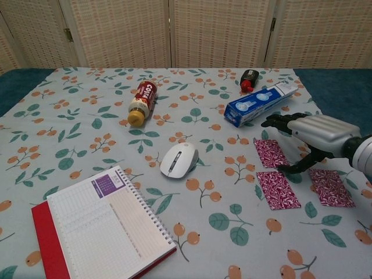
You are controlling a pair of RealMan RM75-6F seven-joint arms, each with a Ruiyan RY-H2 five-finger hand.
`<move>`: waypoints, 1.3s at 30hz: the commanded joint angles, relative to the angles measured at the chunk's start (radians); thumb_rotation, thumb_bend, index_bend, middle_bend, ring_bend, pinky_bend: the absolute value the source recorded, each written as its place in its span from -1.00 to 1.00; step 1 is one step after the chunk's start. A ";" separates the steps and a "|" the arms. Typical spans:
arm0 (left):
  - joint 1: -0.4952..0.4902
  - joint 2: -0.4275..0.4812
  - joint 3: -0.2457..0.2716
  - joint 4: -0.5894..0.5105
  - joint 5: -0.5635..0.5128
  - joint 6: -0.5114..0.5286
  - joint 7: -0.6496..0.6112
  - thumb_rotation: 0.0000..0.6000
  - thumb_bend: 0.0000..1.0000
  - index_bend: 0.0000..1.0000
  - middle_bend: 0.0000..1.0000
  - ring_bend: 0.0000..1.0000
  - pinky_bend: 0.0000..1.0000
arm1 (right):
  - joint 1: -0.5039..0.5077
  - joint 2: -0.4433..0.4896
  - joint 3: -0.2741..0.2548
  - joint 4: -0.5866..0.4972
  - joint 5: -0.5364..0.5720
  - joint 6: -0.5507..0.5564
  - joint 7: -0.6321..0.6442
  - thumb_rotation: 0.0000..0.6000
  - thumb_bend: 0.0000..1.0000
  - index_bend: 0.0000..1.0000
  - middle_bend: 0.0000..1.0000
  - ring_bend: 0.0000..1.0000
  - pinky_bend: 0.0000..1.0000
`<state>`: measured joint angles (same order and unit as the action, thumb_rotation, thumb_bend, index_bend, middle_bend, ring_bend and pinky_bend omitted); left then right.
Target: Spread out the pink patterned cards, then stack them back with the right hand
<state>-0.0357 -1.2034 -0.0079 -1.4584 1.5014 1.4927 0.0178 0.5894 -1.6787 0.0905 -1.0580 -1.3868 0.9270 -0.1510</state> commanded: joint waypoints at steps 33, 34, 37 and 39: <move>0.003 0.018 0.009 -0.032 0.029 0.023 0.008 1.00 -0.64 -0.80 -0.94 -0.85 -1.00 | -0.098 0.295 -0.087 -0.425 -0.029 0.076 0.005 0.42 -0.33 -0.75 -0.94 -1.00 -1.00; 0.004 0.018 0.010 -0.031 0.028 0.022 0.007 1.00 -0.65 -0.80 -0.94 -0.85 -1.00 | -0.097 0.292 -0.092 -0.425 -0.032 0.071 0.005 0.42 -0.33 -0.75 -0.94 -1.00 -1.00; 0.006 0.018 0.011 -0.030 0.027 0.023 0.004 1.00 -0.65 -0.80 -0.94 -0.85 -1.00 | -0.097 0.283 -0.109 -0.424 -0.043 0.057 -0.001 0.42 -0.33 -0.74 -0.94 -1.00 -1.00; 0.007 0.018 0.012 -0.028 0.028 0.023 0.002 1.00 -0.64 -0.80 -0.94 -0.85 -1.00 | -0.096 0.277 -0.119 -0.427 -0.049 0.048 -0.006 0.42 -0.33 -0.74 -0.94 -1.00 -1.00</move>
<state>-0.0285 -1.1851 0.0040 -1.4865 1.5290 1.5157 0.0198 0.4932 -1.3994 -0.0262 -1.4838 -1.4334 0.9765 -0.1548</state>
